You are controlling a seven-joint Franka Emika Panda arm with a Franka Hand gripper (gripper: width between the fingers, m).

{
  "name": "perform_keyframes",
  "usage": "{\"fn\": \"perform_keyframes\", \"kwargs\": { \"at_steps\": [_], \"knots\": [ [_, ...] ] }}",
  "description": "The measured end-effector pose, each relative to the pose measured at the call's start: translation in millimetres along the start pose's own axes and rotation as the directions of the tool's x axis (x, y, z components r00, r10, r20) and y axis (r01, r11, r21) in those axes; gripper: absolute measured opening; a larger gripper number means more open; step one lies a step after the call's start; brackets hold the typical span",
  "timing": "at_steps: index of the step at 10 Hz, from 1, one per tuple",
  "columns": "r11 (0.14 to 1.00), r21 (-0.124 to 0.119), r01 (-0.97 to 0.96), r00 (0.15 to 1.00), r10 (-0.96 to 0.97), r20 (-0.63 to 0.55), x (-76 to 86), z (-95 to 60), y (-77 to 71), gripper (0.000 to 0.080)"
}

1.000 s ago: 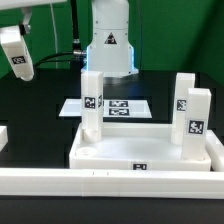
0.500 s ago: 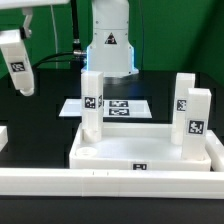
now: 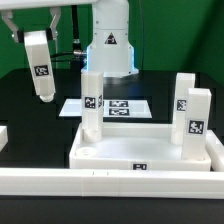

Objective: Assemble desk

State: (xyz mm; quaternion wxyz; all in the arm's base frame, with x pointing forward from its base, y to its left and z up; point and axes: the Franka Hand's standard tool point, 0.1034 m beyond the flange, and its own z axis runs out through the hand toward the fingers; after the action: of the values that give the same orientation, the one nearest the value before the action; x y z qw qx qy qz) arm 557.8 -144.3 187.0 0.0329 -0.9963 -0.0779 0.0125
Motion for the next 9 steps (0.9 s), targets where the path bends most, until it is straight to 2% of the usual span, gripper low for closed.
{"fn": "perform_keyframes", "kwargs": {
  "at_steps": [1,3,4,6,7,8,9],
  "knots": [
    [1.000,0.000,0.000,1.000,0.000,0.002,-0.4,0.7,0.0,0.0292],
    [0.999,-0.037,0.012,0.991,-0.017,-0.132,7.5,0.7,7.2,0.0292],
    [0.999,-0.046,-0.011,0.978,0.001,-0.209,12.6,1.9,2.6,0.0292],
    [0.997,-0.079,-0.024,0.952,-0.001,-0.307,31.6,-1.5,-6.1,0.0292],
    [0.993,-0.108,-0.039,0.930,-0.003,-0.367,35.9,-6.8,-1.1,0.0292],
    [0.990,-0.137,-0.039,0.921,-0.018,-0.390,31.1,-4.5,4.8,0.0292],
    [0.991,-0.127,-0.043,0.925,-0.009,-0.381,30.8,-2.6,2.7,0.0292]
  ]
}}
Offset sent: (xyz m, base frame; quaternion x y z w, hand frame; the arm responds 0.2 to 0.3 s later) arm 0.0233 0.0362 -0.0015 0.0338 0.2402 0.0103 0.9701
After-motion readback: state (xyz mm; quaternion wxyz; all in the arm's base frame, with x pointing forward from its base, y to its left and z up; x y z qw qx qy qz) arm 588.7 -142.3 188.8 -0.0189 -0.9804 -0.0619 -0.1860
